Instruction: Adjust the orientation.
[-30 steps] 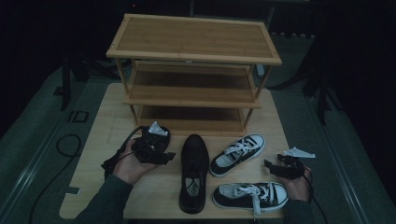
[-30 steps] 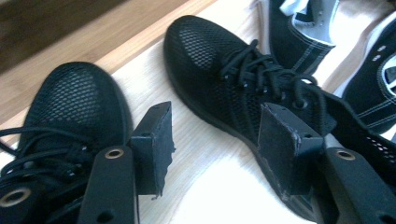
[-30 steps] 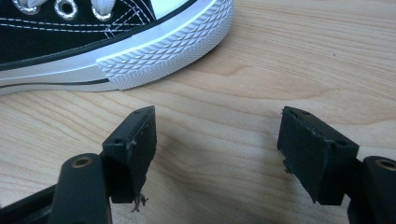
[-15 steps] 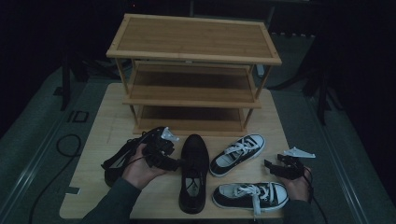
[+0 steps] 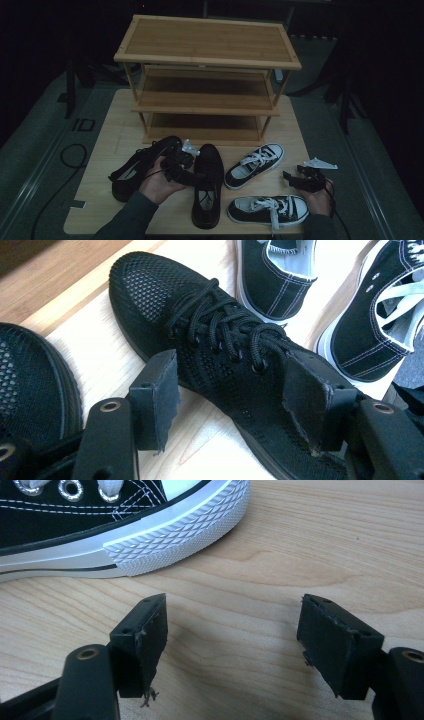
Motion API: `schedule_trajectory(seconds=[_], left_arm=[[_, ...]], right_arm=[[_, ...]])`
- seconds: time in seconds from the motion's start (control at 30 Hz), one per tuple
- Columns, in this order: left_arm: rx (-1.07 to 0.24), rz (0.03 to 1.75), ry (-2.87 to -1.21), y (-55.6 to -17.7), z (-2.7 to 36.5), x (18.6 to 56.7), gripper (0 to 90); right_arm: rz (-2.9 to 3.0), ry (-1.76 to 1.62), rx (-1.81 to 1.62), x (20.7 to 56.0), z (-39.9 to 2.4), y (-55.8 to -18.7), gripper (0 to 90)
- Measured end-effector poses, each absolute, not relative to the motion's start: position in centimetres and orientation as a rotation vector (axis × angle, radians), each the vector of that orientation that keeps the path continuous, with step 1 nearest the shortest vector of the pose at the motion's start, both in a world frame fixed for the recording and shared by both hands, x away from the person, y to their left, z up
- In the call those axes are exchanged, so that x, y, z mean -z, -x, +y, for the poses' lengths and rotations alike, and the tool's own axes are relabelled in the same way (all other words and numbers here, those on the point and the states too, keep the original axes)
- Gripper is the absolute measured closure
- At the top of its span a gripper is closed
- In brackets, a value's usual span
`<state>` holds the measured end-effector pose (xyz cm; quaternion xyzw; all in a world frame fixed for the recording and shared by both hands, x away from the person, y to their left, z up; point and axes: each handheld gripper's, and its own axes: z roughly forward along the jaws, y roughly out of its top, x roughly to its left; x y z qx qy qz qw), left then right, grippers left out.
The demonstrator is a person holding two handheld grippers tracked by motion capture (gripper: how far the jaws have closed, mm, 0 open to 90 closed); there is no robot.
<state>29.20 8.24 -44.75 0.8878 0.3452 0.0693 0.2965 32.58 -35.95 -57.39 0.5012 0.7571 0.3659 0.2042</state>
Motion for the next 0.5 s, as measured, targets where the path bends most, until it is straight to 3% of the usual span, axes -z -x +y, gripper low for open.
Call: schedule_trajectory(seconds=[0.5], left_arm=[[-0.179, 0.922, -2.343, -28.84, 8.06, 44.89, 38.7]], right_arm=[[2.112, -1.398, -1.021, 57.39, -35.96, -32.59, 28.1]])
